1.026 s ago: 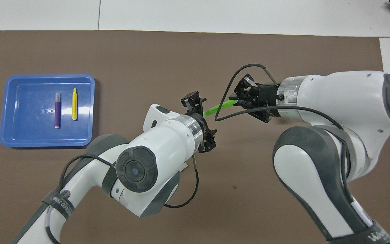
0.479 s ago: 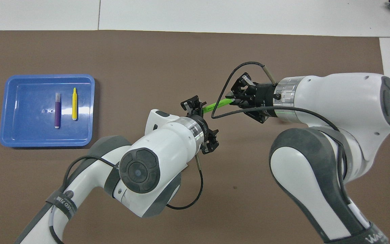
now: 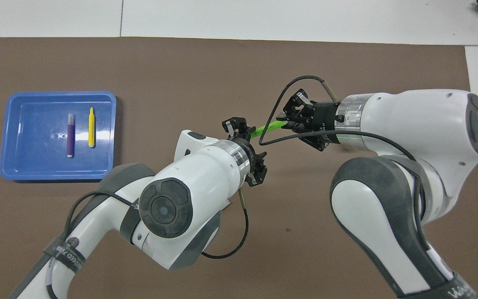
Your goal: Right arm passes pens to left for tray arrangement
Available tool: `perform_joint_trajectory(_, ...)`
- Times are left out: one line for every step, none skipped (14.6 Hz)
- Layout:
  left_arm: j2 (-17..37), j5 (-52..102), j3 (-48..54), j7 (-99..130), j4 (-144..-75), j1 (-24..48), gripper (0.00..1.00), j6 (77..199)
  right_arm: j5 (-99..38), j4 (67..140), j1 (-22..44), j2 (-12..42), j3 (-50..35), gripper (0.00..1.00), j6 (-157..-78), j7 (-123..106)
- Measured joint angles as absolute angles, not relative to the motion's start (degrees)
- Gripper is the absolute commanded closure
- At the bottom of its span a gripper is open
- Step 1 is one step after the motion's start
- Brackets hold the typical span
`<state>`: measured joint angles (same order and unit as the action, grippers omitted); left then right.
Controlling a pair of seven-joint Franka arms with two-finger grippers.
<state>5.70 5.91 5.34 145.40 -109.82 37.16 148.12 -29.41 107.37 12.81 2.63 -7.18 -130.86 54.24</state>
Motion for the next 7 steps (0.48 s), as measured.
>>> perform_joint_trajectory(5.56, 5.81, 5.16, 145.34, -109.82, 37.16, 0.68, 148.11, -29.41, 107.51, 12.81, 2.63, -7.14, 1.0, -130.75, 54.24)
perform_joint_trajectory(5.46, 5.77, 4.99, 145.17, -109.83, 37.16, 0.68, 148.1, -29.41, 107.66, 12.81, 2.64, -7.13, 1.0, -130.74, 54.24)
perform_joint_trajectory(5.43, 5.66, 5.0, 145.11, -109.88, 37.17, 0.68, 148.08, -29.41, 107.68, 12.81, 2.62, -7.15, 1.0, -130.77, 54.24)
perform_joint_trajectory(5.43, 5.14, 5.0, 145.08, -109.93, 37.17, 0.68, 148.08, -29.41, 107.73, 12.81, 2.62, -7.15, 1.0, -130.75, 54.24)
perform_joint_trajectory(5.43, 4.37, 5.04, 145.08, -110.02, 37.18, 0.72, 148.08, -29.41, 107.77, 12.84, 2.62, -7.17, 1.0, -130.75, 54.24)
perform_joint_trajectory(5.43, 3.85, 5.07, 145.09, -110.09, 37.19, 0.79, 148.08, -29.41, 107.82, 12.86, 2.62, -7.17, 1.0, -130.75, 54.24)
perform_joint_trajectory(5.43, 3.61, 5.05, 145.09, -110.11, 37.18, 0.8, 148.08, -29.41, 107.9, 12.87, 2.62, -7.17, 1.0, -130.74, 54.24)
